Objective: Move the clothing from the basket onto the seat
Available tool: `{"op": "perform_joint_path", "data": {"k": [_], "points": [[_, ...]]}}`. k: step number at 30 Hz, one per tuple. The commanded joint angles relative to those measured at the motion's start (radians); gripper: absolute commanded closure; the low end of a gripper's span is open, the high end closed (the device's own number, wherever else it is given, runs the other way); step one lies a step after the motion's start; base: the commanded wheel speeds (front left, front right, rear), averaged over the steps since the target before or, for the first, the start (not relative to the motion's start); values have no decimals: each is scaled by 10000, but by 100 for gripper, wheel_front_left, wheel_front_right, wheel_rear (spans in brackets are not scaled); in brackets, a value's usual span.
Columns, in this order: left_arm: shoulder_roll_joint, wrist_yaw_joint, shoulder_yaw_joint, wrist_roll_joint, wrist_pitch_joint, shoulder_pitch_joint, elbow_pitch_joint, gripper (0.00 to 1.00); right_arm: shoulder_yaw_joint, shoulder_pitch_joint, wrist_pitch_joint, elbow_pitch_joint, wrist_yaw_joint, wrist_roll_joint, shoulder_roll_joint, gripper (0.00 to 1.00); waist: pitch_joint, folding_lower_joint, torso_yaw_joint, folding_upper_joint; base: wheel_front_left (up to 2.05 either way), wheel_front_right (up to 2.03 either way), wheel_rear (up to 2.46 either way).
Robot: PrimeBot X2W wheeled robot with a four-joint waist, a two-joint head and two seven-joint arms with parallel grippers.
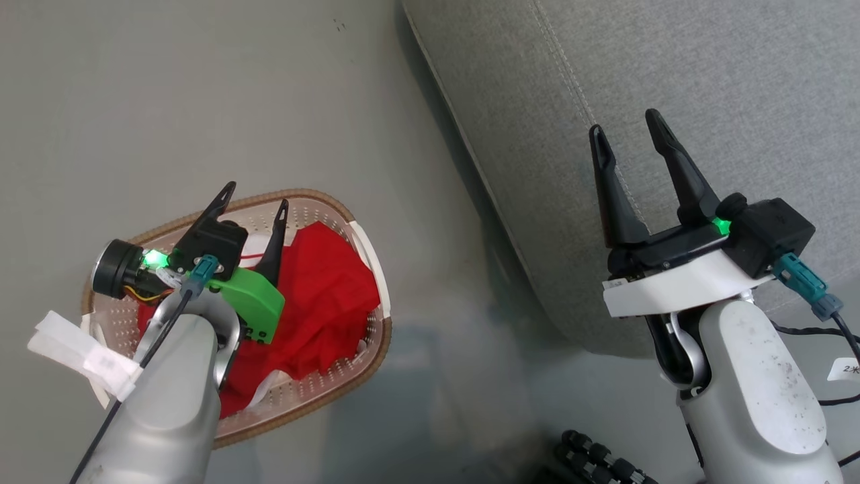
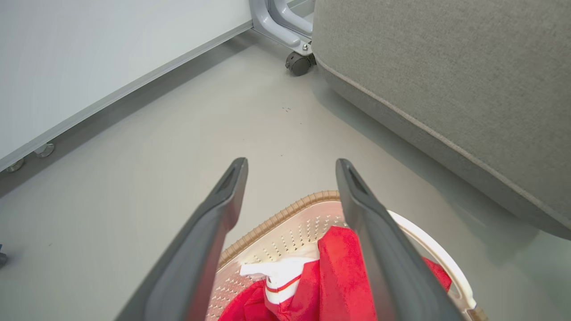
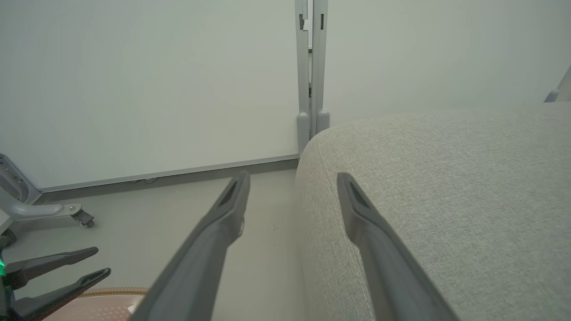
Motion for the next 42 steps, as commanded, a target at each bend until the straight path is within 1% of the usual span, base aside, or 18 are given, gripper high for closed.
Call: {"op": "perform_joint_path", "data": {"k": [1,5,14,22,29,42], "points": [[114,-41,-60,40,-7,-250,149,0,28,-150,-25,-89,-3,2,-13,0,711,-1,-317,-1,0,0,0],[280,-67,-352,132,-7,-623,831,0,133,-327,-25,-188,-3,68,-13,0,1123,-1,-323,-1,0,0,0],[414,-104,-981,241,-5,-1437,2402,0,364,-689,-25,-425,-3,164,-16,0,2087,-1,-243,-1,0,0,0],[285,-123,-1622,413,-7,-2059,3652,0,432,-882,-25,-518,-3,118,-16,0,2556,-1,-167,-1,0,0,0],[152,-129,-2164,255,66,-2472,4813,0,455,-973,-25,-546,-3,127,-16,0,2855,-1,-196,-1,0,0,0],[48,-131,-3330,-479,495,-2837,5387,0,463,-1088,-25,-609,-3,144,-16,0,3514,-1,-72,-1,0,0,0]]}}
